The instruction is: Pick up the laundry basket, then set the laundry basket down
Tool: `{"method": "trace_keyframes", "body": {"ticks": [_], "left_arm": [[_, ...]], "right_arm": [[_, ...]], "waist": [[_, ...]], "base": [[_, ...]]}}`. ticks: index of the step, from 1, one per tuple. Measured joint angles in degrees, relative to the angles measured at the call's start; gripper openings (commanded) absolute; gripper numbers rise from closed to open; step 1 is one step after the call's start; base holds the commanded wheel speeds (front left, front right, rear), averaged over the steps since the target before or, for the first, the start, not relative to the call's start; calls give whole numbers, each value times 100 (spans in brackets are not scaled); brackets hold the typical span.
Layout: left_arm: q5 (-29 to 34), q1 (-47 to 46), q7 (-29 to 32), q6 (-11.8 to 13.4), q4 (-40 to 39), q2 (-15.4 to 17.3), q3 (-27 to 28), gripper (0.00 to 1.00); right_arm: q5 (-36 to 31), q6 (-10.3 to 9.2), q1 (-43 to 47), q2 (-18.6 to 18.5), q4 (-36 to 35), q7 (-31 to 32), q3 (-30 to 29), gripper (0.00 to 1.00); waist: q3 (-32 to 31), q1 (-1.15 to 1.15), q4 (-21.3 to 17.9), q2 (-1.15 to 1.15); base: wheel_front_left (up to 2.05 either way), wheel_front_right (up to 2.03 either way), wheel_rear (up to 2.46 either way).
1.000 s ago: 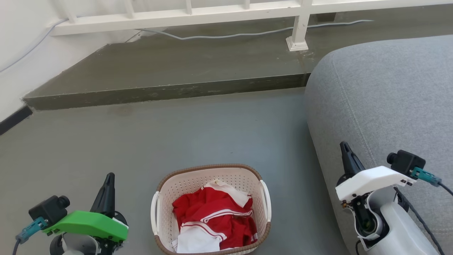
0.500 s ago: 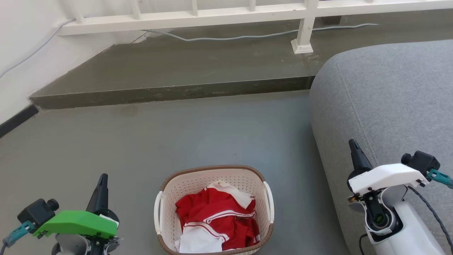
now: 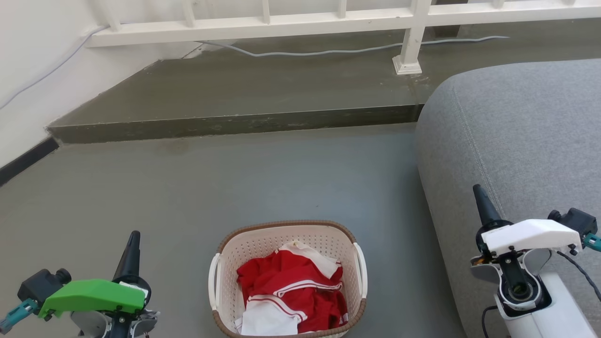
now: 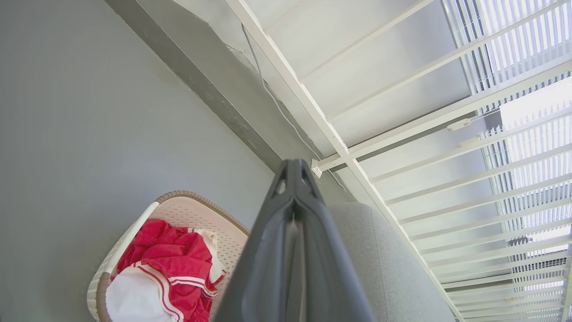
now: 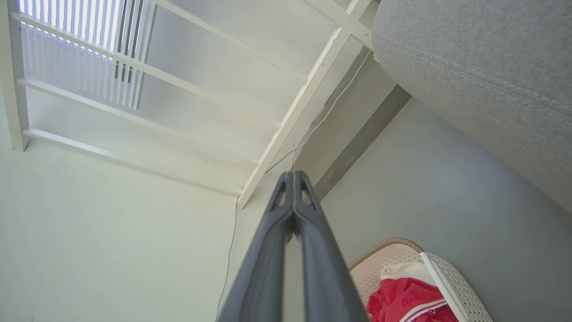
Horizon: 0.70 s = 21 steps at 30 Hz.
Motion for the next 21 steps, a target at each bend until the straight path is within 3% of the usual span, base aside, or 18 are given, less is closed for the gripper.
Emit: {"method": "trace_keyframes", "body": {"ticks": [21], "left_arm": [[-1287, -12, 409, -25, -1, -103, 370, 0]], "right_arm": [[1414, 272, 118, 93, -172, 407, -645, 0]], "waist": [[-59, 0, 143, 0]], "base": [[0, 0, 0]]}}
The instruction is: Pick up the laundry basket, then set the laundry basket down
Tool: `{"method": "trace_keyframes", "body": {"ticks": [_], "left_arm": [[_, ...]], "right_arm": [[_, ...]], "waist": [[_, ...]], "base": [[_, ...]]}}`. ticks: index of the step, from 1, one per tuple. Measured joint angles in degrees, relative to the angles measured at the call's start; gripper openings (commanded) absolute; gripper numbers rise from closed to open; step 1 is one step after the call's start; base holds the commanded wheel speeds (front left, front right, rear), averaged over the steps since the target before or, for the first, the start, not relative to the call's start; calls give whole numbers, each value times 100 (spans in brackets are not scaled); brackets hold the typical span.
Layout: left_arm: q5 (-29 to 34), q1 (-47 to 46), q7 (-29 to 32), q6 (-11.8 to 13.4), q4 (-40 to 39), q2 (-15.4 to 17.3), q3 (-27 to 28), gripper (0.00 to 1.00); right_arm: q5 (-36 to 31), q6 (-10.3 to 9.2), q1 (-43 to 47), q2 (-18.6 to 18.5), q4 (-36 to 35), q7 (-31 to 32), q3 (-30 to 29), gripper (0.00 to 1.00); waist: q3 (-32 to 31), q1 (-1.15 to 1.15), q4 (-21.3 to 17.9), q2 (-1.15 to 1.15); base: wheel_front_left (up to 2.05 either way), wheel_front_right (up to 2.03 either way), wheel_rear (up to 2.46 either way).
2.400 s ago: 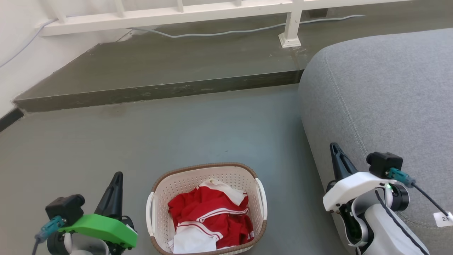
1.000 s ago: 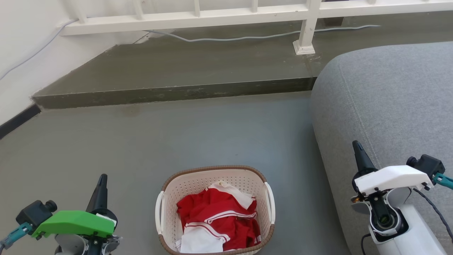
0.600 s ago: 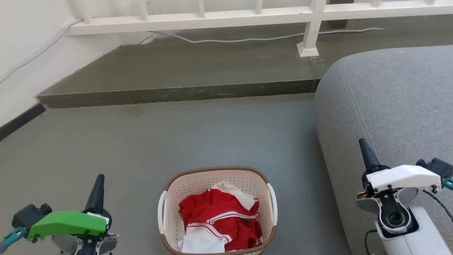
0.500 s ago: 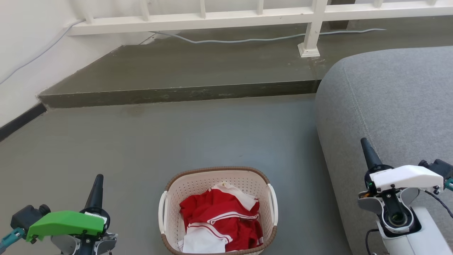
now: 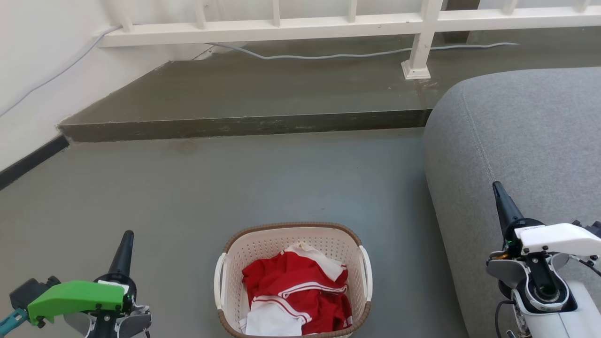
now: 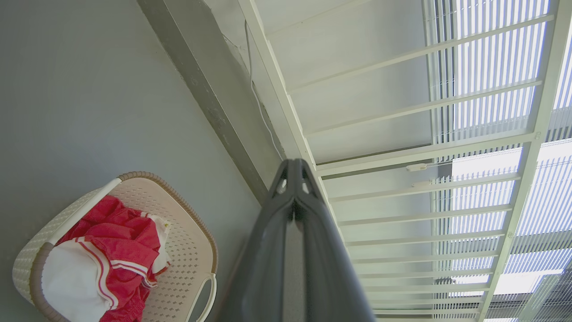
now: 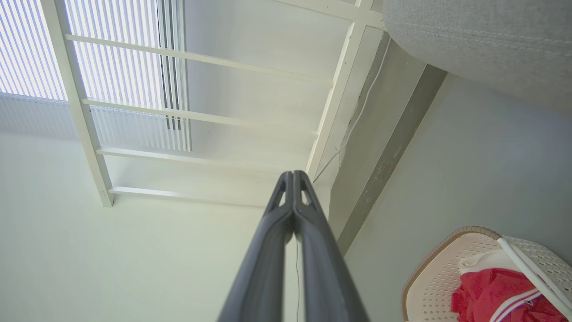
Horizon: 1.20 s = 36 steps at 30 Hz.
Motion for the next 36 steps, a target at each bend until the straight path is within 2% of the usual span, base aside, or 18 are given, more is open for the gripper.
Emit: {"method": "trace_keyframes", "body": {"ticks": [19, 36], "left_arm": [[-1162, -12, 356, -9, -1, -116, 348, 0], [-1195, -36, 368, -19, -3, -123, 356, 0]], "right_arm": [[1295, 236, 119, 102, -167, 358, -568, 0], [1327, 236, 121, 105, -182, 374, -589, 0]], "waist": [[-53, 0, 128, 0], [-53, 0, 129, 0]], "base": [[0, 0, 0], [0, 0, 0]]}}
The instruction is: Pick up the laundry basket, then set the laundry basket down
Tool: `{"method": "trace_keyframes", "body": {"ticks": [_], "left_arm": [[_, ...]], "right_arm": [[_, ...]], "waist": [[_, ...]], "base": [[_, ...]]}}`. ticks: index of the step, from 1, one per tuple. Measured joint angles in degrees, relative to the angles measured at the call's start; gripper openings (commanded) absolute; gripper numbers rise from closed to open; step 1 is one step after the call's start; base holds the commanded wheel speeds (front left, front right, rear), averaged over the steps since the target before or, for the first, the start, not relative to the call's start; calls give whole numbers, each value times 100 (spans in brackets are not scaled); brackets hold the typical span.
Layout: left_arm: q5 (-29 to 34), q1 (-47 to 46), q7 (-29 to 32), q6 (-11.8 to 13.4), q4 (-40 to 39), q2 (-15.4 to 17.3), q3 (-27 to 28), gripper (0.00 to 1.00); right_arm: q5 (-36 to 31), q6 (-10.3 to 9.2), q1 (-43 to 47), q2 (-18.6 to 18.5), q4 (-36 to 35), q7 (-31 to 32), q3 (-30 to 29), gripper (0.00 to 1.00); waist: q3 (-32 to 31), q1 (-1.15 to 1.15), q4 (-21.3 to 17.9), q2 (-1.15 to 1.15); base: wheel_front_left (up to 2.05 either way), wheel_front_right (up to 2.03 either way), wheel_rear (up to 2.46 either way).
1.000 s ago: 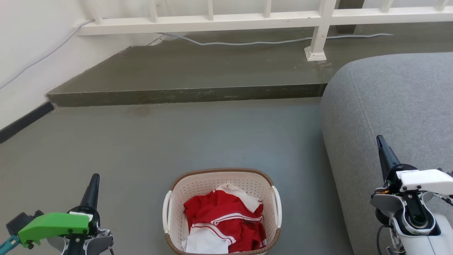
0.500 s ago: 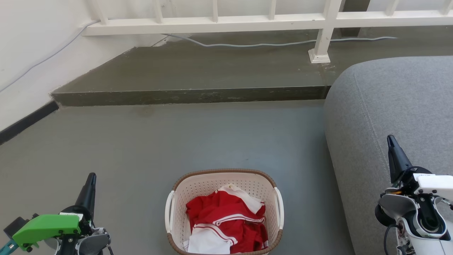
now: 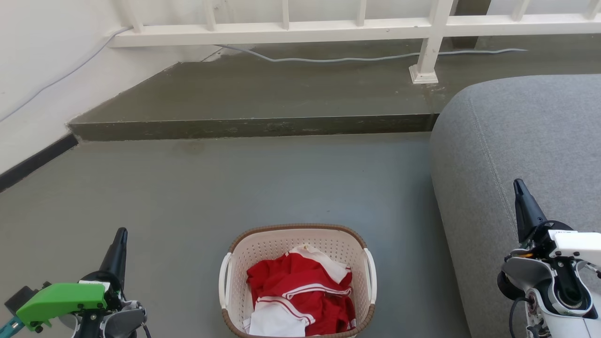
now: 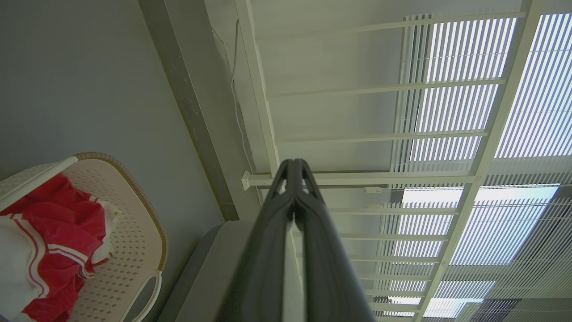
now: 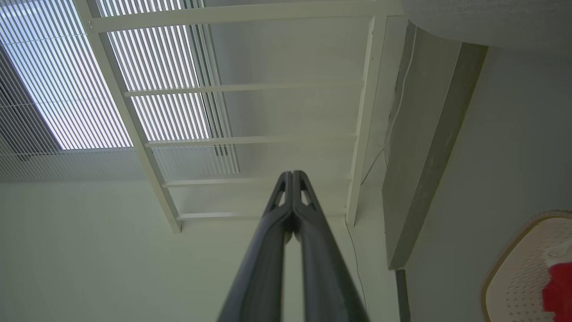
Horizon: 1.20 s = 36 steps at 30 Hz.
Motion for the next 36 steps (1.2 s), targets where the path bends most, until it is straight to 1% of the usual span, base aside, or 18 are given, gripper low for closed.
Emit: {"method": "trace_keyframes", "body": {"ticks": [36], "left_arm": [[0, -2, 1, -1, -2, -2, 5, 0]], "right_arm": [[0, 1, 1, 7, -8, 1, -3, 0]], "waist": [[1, 0, 0, 0]], "base": [[0, 0, 0]]}}
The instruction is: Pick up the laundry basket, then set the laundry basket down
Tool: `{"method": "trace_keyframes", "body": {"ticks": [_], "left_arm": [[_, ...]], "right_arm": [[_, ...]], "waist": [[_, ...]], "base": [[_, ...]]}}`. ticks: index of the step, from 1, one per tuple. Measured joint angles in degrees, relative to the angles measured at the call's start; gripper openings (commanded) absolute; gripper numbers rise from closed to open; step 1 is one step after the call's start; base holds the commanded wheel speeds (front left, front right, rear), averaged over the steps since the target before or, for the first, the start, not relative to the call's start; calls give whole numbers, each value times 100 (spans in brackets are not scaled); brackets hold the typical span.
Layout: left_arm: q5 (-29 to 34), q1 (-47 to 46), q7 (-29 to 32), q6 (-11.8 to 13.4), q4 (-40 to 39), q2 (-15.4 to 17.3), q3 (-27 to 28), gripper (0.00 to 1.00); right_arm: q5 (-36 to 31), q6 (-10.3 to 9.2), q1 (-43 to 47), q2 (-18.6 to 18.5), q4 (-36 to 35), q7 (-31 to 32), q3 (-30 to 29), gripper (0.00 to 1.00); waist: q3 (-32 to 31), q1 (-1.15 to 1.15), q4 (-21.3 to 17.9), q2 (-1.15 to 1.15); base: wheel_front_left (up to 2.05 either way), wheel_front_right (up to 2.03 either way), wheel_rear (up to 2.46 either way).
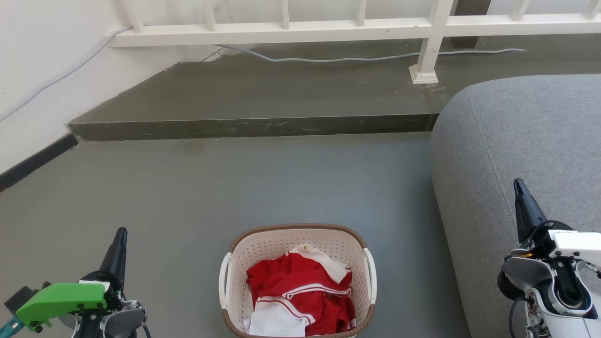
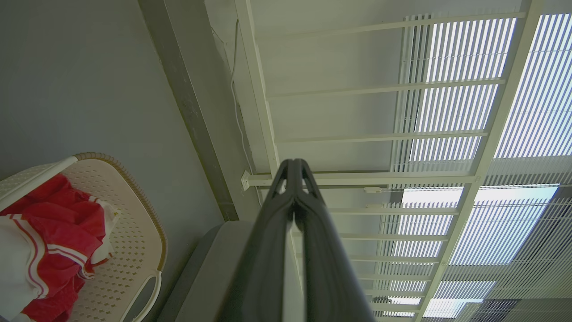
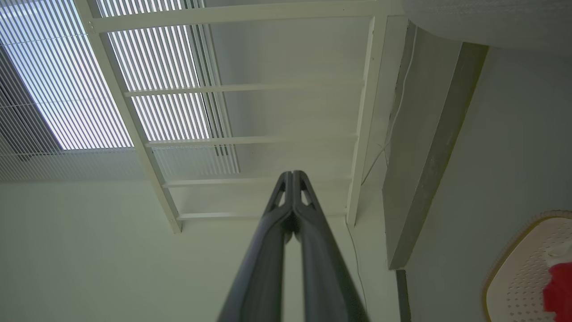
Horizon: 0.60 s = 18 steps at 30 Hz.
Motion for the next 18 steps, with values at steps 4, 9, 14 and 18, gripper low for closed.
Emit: {"method": "trace_keyframes", "body": {"ticks": [4, 9, 14, 18], "left_arm": [[0, 0, 0, 0, -1, 0, 0, 0], [0, 0, 0, 0, -1, 0, 0, 0], [0, 0, 0, 0, -2, -1, 1, 0], [1, 0, 0, 0, -2, -1, 1, 0]], "right_arm": [[0, 0, 0, 0, -1, 0, 0, 0], [0, 0, 1, 0, -3, 0, -1, 0], [0, 0, 1, 0, -7, 0, -1, 0], [0, 0, 1, 0, -8, 0, -1, 0]], "waist": [[0, 0, 0, 0], [0, 0, 0, 0], [0, 0, 0, 0], [0, 0, 0, 0]], "base": [[0, 0, 0], [0, 0, 0], [0, 0, 0], [0, 0, 0]]}}
